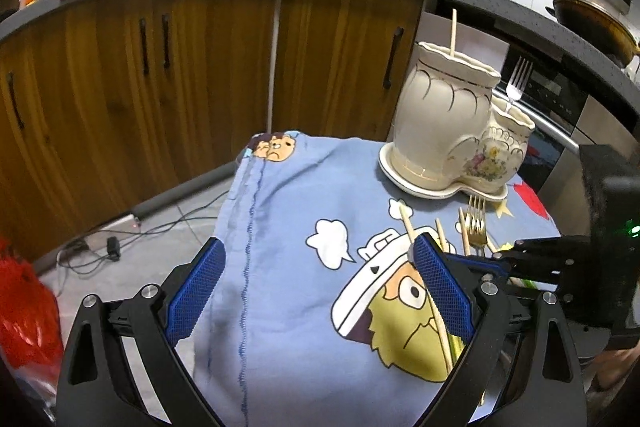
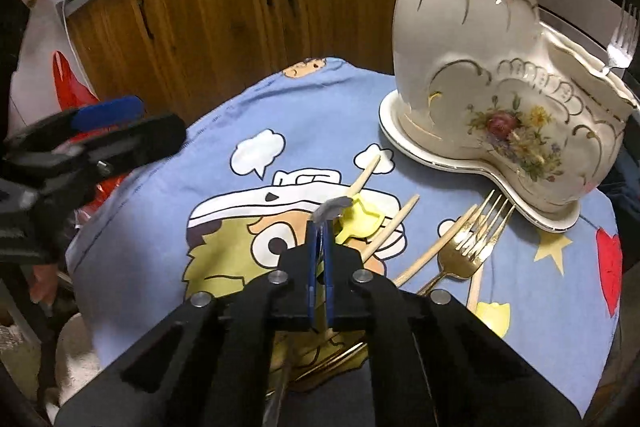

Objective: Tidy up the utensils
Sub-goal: 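Grasp a silver spoon with the right tool while the left tool grasps a chopstick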

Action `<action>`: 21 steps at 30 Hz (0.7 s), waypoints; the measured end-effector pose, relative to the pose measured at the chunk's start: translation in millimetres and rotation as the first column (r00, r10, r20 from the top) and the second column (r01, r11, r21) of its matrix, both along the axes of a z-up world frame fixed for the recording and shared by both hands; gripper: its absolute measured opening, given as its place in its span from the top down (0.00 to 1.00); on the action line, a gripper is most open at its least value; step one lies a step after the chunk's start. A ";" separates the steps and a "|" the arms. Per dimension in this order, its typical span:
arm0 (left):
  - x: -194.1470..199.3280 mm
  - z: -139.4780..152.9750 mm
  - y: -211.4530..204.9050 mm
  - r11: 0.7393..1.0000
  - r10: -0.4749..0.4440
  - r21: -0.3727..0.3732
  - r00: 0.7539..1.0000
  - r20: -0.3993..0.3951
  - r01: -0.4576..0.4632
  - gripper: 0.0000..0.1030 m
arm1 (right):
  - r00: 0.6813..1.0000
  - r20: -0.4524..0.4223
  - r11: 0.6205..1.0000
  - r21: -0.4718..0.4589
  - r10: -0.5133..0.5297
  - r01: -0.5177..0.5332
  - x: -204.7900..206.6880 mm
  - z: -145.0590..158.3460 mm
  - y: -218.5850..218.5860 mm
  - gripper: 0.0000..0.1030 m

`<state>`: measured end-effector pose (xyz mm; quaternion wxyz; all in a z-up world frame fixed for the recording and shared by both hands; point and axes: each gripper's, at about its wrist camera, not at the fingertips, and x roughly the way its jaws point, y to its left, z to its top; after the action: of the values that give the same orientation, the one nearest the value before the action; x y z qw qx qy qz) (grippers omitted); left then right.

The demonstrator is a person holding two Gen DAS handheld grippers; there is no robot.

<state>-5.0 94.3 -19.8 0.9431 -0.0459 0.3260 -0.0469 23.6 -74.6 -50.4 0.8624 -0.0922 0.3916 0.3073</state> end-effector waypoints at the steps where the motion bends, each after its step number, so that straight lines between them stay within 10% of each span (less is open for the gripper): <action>1: 0.8 -0.7 -2.8 1.000 -0.003 0.006 1.000 -0.004 0.003 0.09 | 1.000 0.003 1.000 0.009 0.001 -0.001 -1.4 1.8 -1.2 1.00; 11: 8.5 -6.8 -27.4 0.999 -0.025 0.047 0.999 -0.041 0.027 0.09 | 1.000 -0.024 0.995 0.097 0.003 -0.001 -3.4 13.3 -33.4 0.94; 13: 8.0 -5.9 -24.6 0.999 -0.024 0.024 0.999 -0.042 0.025 0.09 | 0.999 -0.031 0.996 0.085 0.026 -0.023 -2.1 9.2 -23.5 0.76; 21: 5.5 -7.1 -12.9 1.000 -0.003 0.004 0.999 -0.052 0.003 0.09 | 0.999 -0.026 0.999 -0.026 0.028 -0.029 8.4 -6.4 8.7 0.74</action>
<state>0.5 81.4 -26.9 0.9342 -0.0450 0.3507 -0.0464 32.0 -66.0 -56.8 0.8516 -0.1052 0.4053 0.3155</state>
